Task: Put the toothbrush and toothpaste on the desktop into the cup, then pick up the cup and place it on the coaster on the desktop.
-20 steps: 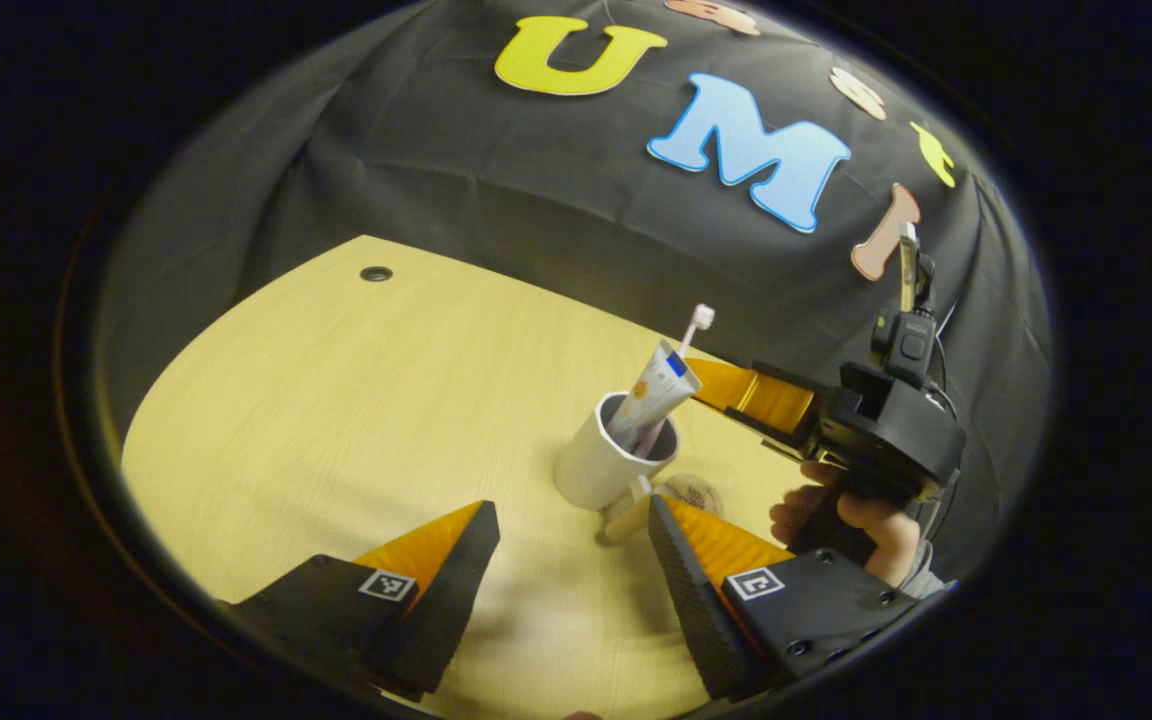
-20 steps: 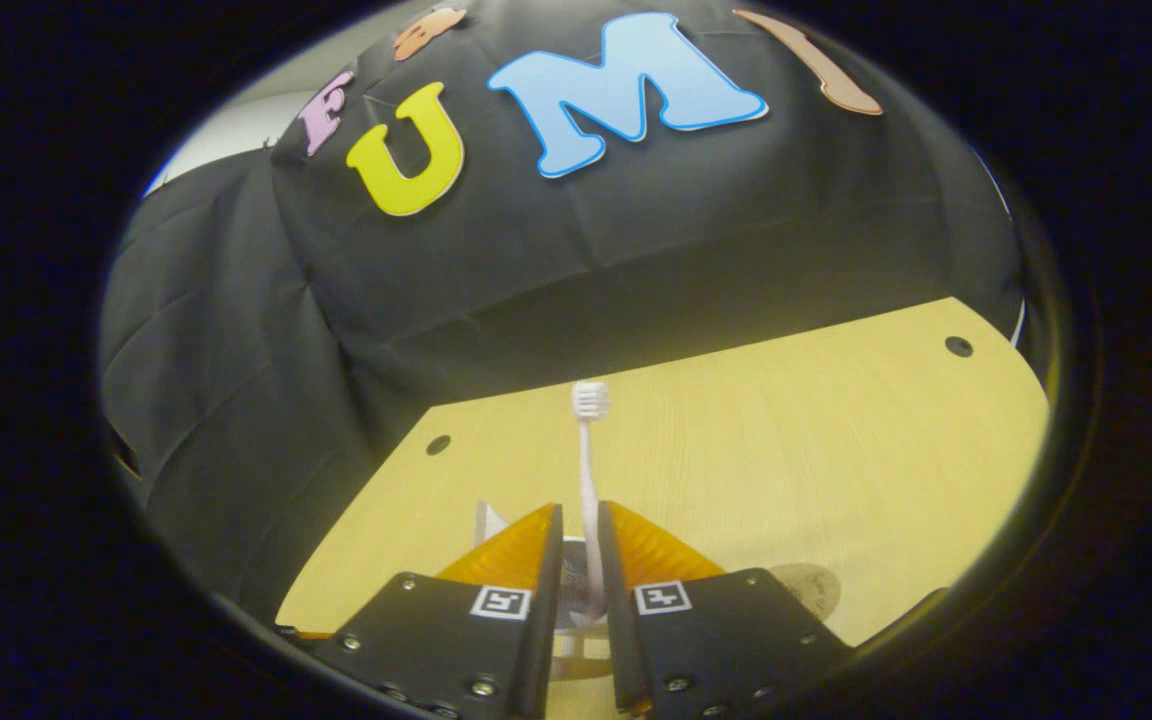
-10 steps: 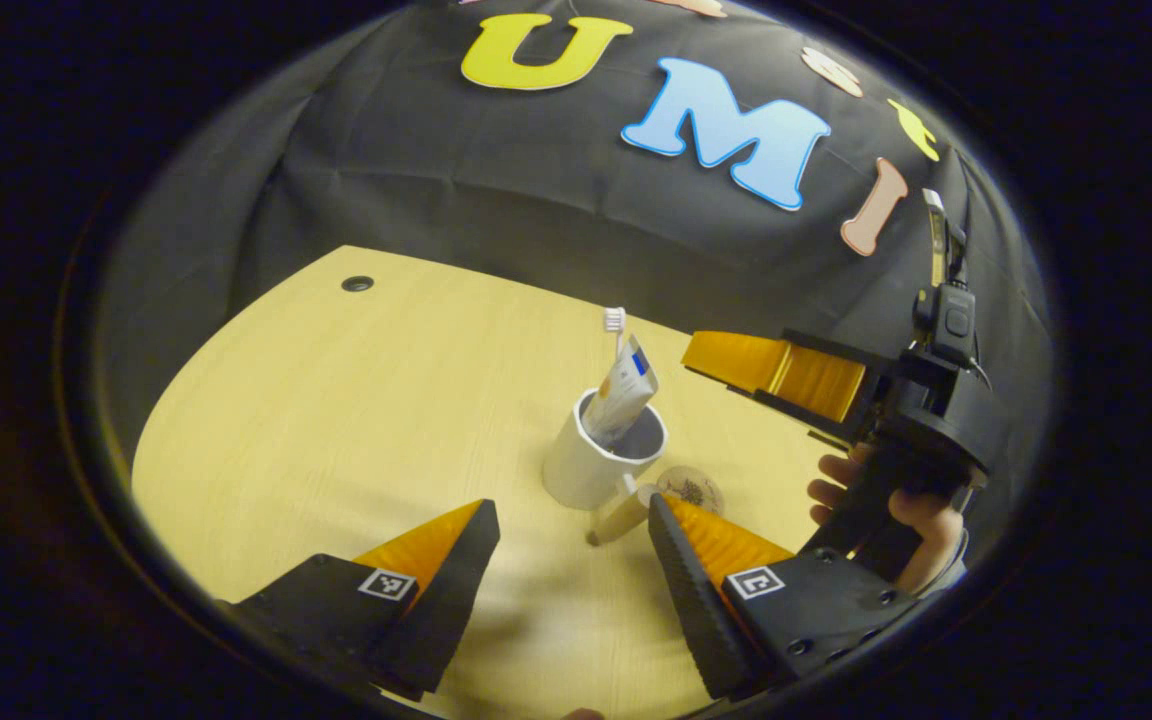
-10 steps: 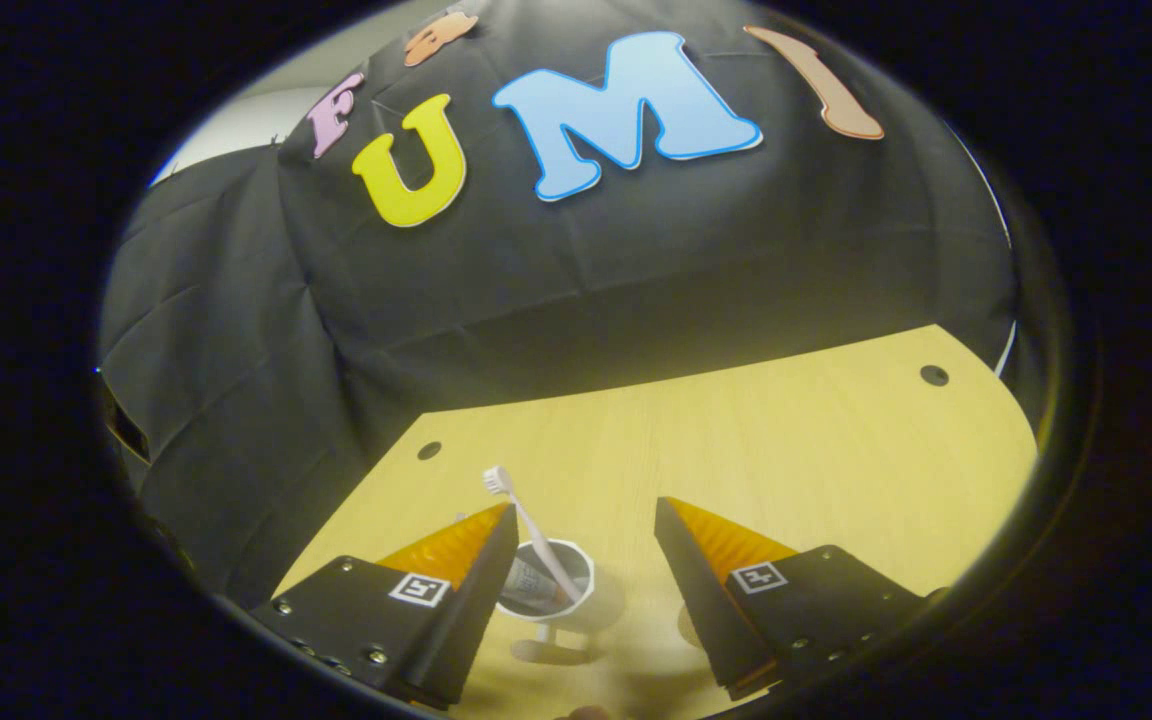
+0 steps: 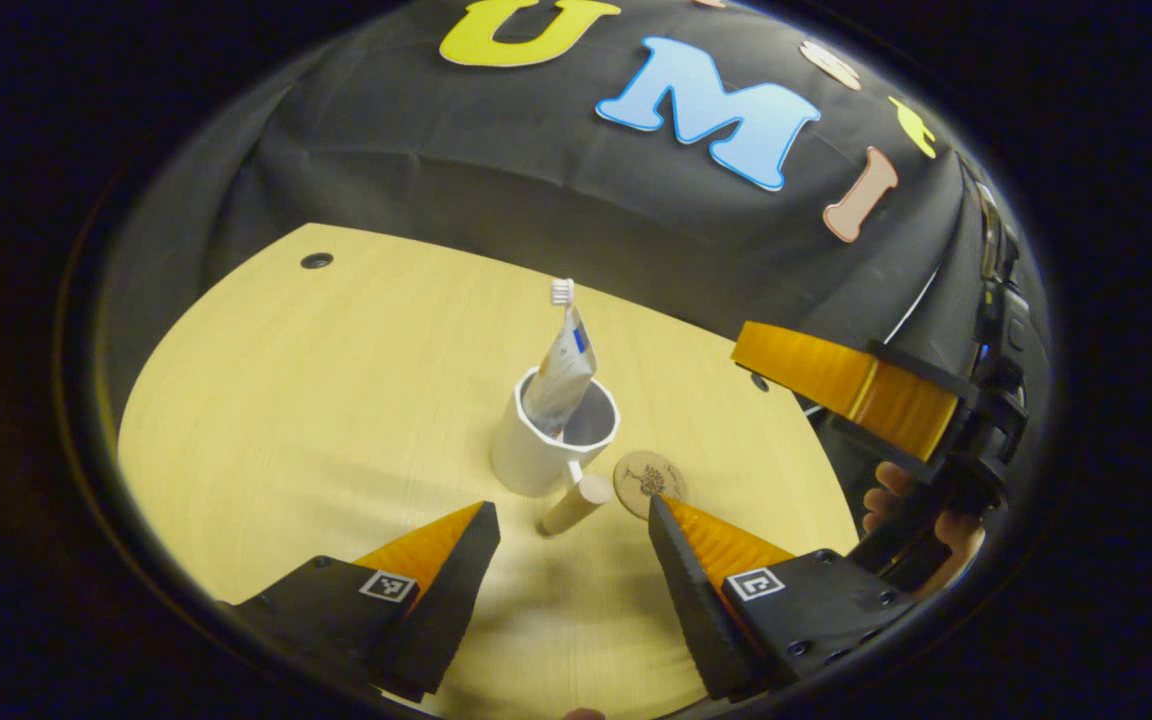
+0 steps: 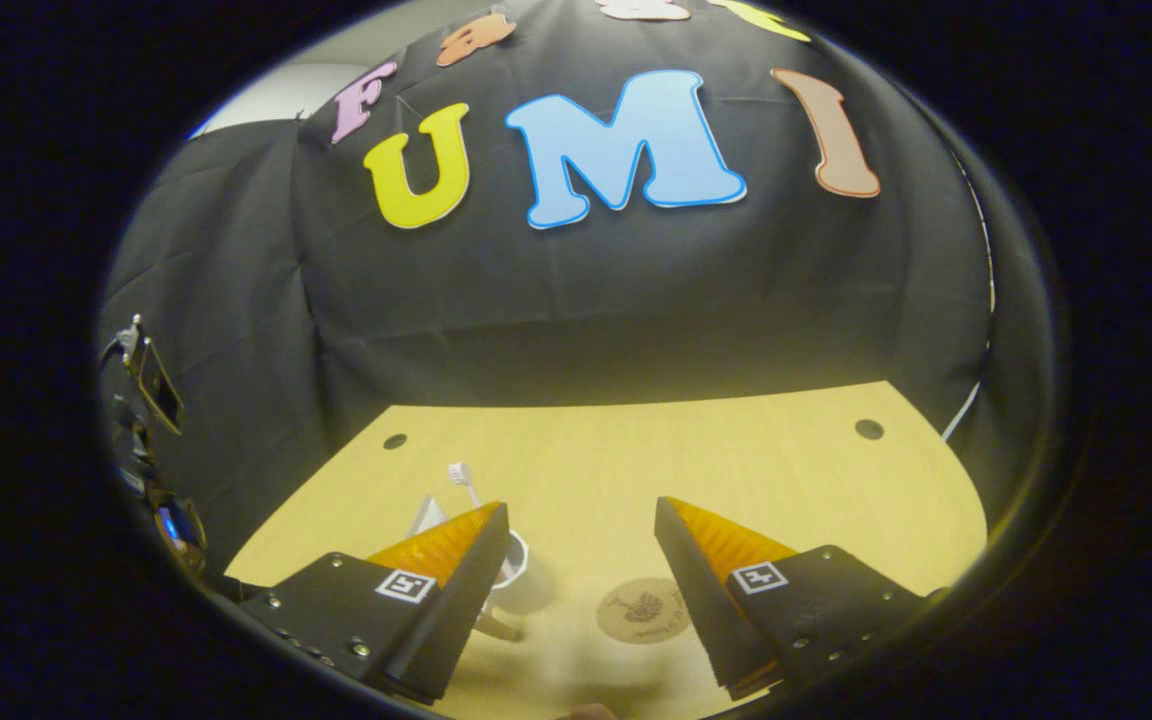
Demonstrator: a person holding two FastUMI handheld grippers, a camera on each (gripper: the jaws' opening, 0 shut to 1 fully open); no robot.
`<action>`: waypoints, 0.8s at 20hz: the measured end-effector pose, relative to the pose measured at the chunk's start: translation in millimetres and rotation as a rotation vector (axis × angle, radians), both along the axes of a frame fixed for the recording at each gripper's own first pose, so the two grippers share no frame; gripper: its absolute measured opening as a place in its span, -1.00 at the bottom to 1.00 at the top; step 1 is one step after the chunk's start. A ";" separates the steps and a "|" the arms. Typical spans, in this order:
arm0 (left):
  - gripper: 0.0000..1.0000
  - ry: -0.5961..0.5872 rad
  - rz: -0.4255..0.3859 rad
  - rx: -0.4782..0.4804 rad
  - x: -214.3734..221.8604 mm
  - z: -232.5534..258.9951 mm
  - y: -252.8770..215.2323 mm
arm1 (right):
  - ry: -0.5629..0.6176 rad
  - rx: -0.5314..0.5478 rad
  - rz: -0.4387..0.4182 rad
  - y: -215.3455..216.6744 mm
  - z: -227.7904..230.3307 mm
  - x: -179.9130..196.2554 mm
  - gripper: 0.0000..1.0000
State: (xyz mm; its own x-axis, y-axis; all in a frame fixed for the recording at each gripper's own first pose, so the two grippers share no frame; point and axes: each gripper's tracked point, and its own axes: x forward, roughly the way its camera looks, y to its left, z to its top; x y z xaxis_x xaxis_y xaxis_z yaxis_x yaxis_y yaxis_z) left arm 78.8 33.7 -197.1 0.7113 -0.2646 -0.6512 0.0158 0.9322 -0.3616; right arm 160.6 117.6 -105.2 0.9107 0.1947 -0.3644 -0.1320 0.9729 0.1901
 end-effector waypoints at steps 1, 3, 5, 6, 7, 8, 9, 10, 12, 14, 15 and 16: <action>0.94 0.015 -0.004 0.000 2.3 -2.6 -1.9 | 0.000 -0.015 -0.004 -5.6 1.5 -4.7 0.84; 0.94 0.036 -0.006 -0.004 7.1 -5.3 -5.6 | -0.007 -0.056 -0.013 -16.9 3.4 -15.6 0.84; 0.94 0.058 0.009 0.000 14.1 -9.4 -4.4 | -0.012 -0.092 -0.013 -27.4 4.5 -27.8 0.84; 0.94 0.072 0.012 -0.005 15.8 -11.8 -5.2 | -0.013 -0.106 -0.012 -31.4 4.0 -33.4 0.84; 0.94 0.090 0.017 -0.011 17.8 -14.3 -7.0 | -0.011 -0.122 -0.017 -37.5 2.0 -39.2 0.84; 0.94 0.109 0.021 -0.014 21.6 -17.2 -7.6 | -0.010 -0.130 -0.022 -41.9 0.9 -44.7 0.84; 0.94 0.125 0.022 -0.011 24.5 -20.3 -9.4 | -0.008 -0.138 -0.027 -46.6 0.3 -49.7 0.84; 1.00 0.143 0.020 0.003 26.9 -24.6 -9.9 | -0.008 -0.141 -0.033 -50.2 -1.1 -53.2 0.84; 0.87 0.175 0.013 0.042 30.0 -33.4 -9.9 | 0.007 -0.128 -0.041 -56.4 -4.7 -61.8 0.84; 0.94 0.224 0.007 0.071 34.6 -41.2 -12.5 | 0.018 -0.119 -0.043 -62.0 -9.9 -69.4 0.84; 1.00 0.247 0.005 0.070 37.6 -44.7 -14.5 | 0.024 -0.124 -0.049 -66.3 -12.6 -71.4 0.84; 1.00 0.272 0.003 0.070 38.6 -50.4 -14.1 | 0.033 -0.129 -0.058 -72.6 -16.9 -74.8 0.84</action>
